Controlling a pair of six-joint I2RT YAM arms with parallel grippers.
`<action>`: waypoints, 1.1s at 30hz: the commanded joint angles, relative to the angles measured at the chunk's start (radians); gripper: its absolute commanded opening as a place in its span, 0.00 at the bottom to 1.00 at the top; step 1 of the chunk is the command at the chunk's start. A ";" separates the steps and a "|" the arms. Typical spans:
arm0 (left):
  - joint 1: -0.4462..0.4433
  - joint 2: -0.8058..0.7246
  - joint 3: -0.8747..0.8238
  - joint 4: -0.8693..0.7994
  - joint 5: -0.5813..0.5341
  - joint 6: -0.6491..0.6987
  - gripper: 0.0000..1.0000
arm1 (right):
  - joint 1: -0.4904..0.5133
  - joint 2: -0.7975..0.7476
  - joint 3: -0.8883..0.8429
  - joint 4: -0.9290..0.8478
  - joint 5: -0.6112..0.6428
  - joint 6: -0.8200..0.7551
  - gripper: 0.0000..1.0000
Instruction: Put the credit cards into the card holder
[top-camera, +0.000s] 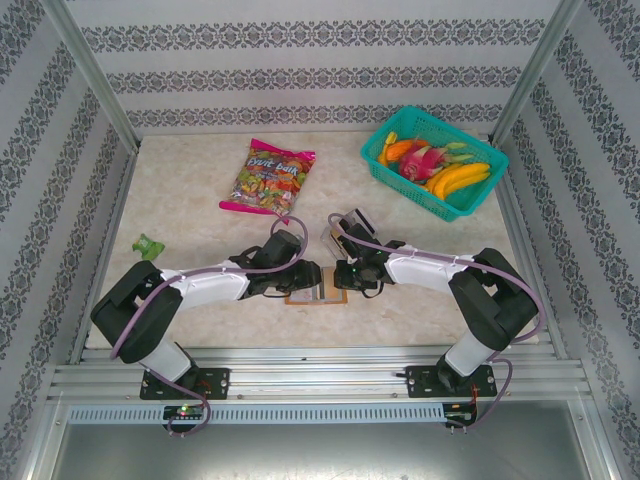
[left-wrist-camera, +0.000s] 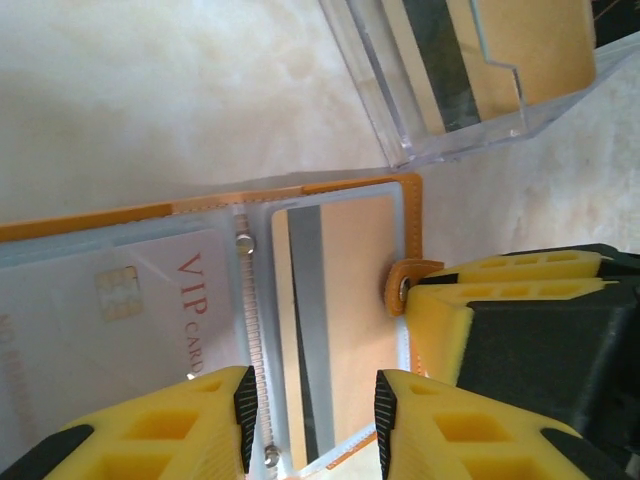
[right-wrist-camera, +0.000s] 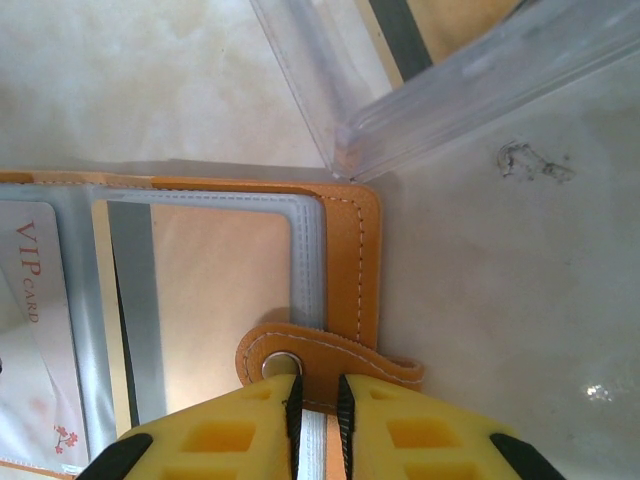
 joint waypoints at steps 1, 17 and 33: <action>-0.011 -0.003 0.025 0.003 0.041 0.018 0.40 | -0.011 0.002 -0.012 -0.041 0.031 0.001 0.21; -0.024 0.126 0.072 -0.021 0.040 -0.034 0.40 | -0.014 -0.005 -0.018 -0.027 0.025 0.008 0.22; -0.032 0.111 0.081 0.001 0.065 -0.011 0.30 | -0.017 -0.032 -0.018 -0.021 0.005 0.011 0.21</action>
